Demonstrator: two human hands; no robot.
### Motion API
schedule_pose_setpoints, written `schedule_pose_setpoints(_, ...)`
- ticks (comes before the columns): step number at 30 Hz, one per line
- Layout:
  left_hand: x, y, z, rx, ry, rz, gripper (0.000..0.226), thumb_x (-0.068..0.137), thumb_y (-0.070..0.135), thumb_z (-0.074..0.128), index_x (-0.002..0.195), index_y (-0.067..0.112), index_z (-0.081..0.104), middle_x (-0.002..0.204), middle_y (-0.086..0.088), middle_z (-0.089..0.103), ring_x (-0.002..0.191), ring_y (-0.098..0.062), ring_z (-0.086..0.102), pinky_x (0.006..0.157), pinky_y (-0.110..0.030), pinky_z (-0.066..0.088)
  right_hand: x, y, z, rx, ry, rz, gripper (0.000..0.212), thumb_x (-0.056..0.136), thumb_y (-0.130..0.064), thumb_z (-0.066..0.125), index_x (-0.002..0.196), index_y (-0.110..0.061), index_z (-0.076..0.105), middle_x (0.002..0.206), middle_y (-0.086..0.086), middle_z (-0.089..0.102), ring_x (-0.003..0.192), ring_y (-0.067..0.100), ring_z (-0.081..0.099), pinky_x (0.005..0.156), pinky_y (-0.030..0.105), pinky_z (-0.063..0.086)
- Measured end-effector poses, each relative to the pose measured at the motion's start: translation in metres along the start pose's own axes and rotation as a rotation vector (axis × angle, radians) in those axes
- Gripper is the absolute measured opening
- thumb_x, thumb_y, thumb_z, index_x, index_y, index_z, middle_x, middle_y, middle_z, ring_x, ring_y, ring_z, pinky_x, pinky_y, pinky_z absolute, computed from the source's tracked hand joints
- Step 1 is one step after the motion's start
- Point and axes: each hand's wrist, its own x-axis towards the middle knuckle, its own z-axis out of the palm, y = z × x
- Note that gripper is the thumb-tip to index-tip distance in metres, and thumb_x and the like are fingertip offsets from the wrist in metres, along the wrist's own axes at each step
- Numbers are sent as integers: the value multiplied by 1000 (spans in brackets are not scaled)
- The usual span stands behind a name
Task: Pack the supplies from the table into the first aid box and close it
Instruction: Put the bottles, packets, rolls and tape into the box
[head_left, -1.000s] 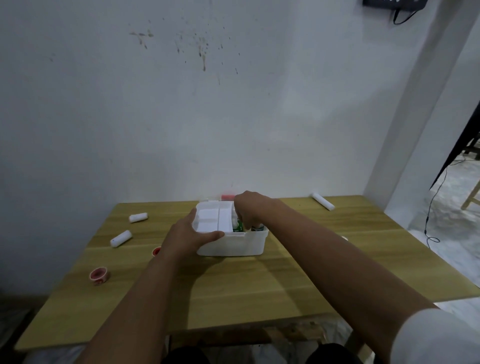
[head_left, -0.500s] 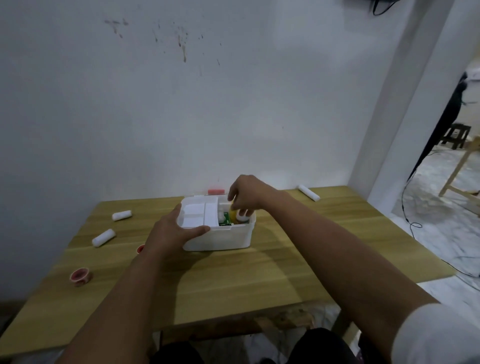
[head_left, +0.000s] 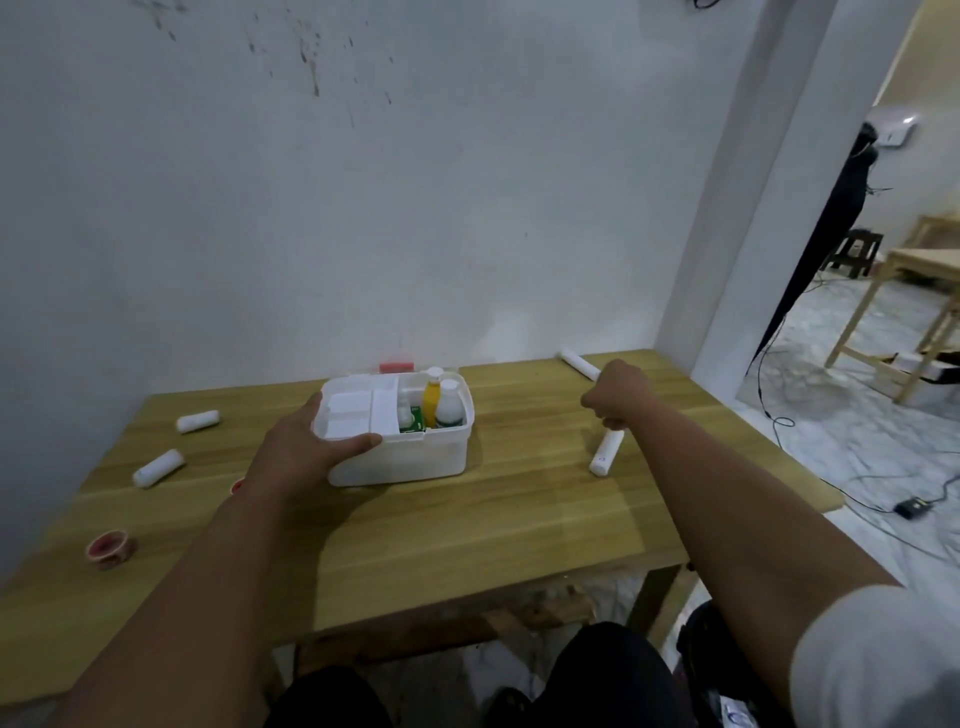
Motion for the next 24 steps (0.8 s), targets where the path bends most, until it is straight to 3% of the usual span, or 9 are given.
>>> schedule_pose_setpoints(4, 0, 0, -2, -13, -10, -21, 101, 63, 65, 85, 150, 38, 43, 144, 2, 56, 126, -28, 53, 85, -41, 51, 1, 23, 5, -40, 11, 87, 14, 80, -21, 66, 86, -10, 61, 88, 10, 73, 74, 26, 74, 76, 39, 63)
schedule_pose_setpoints(8, 3, 4, -1, -2, -16, -13, 97, 65, 64, 85, 149, 37, 44, 143, 1, 57, 123, -28, 54, 78, -36, 46, -1, 25, 10, -83, -107, 150, 35, 76, -37, 82, 89, -11, 61, 91, 9, 71, 85, 27, 73, 86, 42, 62)
schedule_pose_setpoints(11, 5, 7, -1, 3, -21, -9, 96, 66, 62, 85, 149, 37, 44, 144, -1, 57, 124, -29, 53, 79, -37, 44, 2, 22, 17, -91, -184, 184, 42, 70, -26, 91, 96, -7, 63, 91, 11, 74, 90, 28, 75, 87, 44, 62)
schedule_pose_setpoints(15, 6, 12, 1, 4, -19, -9, 94, 70, 56, 85, 151, 34, 43, 146, -4, 56, 126, -31, 52, 80, -37, 42, 16, 16, 15, -87, -207, 218, 28, 76, -14, 86, 94, -5, 67, 85, 11, 77, 83, 27, 77, 86, 43, 63)
schedule_pose_setpoints(17, 7, 12, 0, 2, -27, -28, 102, 65, 59, 85, 153, 33, 40, 150, -5, 52, 130, -33, 50, 82, -39, 42, 25, 13, 14, -93, -221, 221, 34, 76, -20, 89, 92, -7, 61, 90, 11, 74, 88, 28, 76, 88, 44, 62)
schedule_pose_setpoints(20, 10, 13, -3, 34, -52, -37, 124, 45, 82, 80, 153, 34, 40, 151, -5, 51, 131, -33, 50, 82, -40, 43, 30, 12, 19, -231, -296, 236, 38, 77, -31, 88, 94, -10, 62, 101, 8, 72, 101, 26, 73, 96, 42, 59)
schedule_pose_setpoints(24, 14, 11, -4, 74, -58, -67, 136, 37, 89, 70, 156, 33, 36, 154, -6, 47, 133, -35, 48, 85, -45, 45, 49, 16, 27, -224, -280, 213, 42, 78, -27, 89, 98, -8, 58, 114, 11, 68, 106, 29, 70, 96, 44, 58)
